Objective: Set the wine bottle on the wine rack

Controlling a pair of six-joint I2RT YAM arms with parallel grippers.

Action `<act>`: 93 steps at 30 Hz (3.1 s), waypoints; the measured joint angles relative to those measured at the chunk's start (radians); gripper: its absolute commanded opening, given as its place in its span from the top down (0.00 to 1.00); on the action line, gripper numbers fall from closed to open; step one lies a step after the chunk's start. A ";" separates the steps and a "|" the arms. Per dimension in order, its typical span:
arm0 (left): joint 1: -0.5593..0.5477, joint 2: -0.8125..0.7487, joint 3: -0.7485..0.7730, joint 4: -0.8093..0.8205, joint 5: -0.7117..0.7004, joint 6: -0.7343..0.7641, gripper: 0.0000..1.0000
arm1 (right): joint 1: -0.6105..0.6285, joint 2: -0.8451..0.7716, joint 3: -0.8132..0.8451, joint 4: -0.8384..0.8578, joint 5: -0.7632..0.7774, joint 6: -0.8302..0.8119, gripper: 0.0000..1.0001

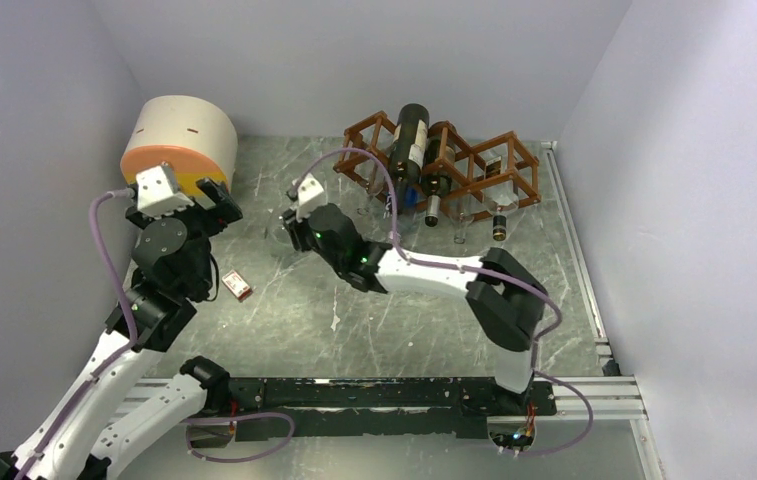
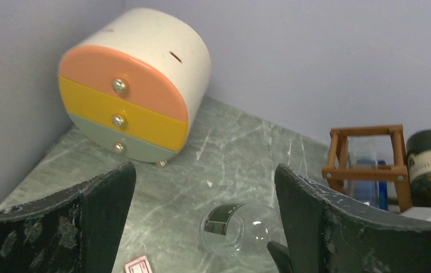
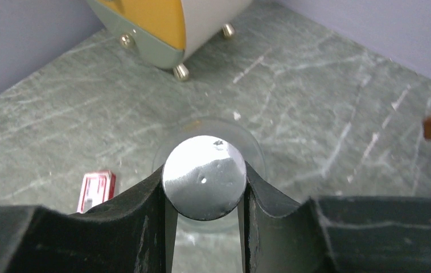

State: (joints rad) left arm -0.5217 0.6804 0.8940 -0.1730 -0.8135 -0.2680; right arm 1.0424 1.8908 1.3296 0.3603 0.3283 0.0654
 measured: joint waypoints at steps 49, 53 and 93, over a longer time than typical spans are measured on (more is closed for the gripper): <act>0.104 0.607 -0.158 -0.032 0.877 -0.343 0.05 | 0.057 -0.331 -0.538 -0.636 -0.232 0.199 0.79; 0.107 0.637 -0.157 -0.033 0.878 -0.341 0.05 | 0.057 -0.322 -0.525 -0.651 -0.232 0.200 0.59; 0.119 0.618 -0.150 -0.067 0.843 -0.349 0.05 | 0.045 -0.151 -0.373 -0.536 -0.200 0.180 1.00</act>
State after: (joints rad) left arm -0.4030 1.2987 0.7444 -0.2398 0.0292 -0.6174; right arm 1.0874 1.7393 0.9565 -0.1753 0.1280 0.2459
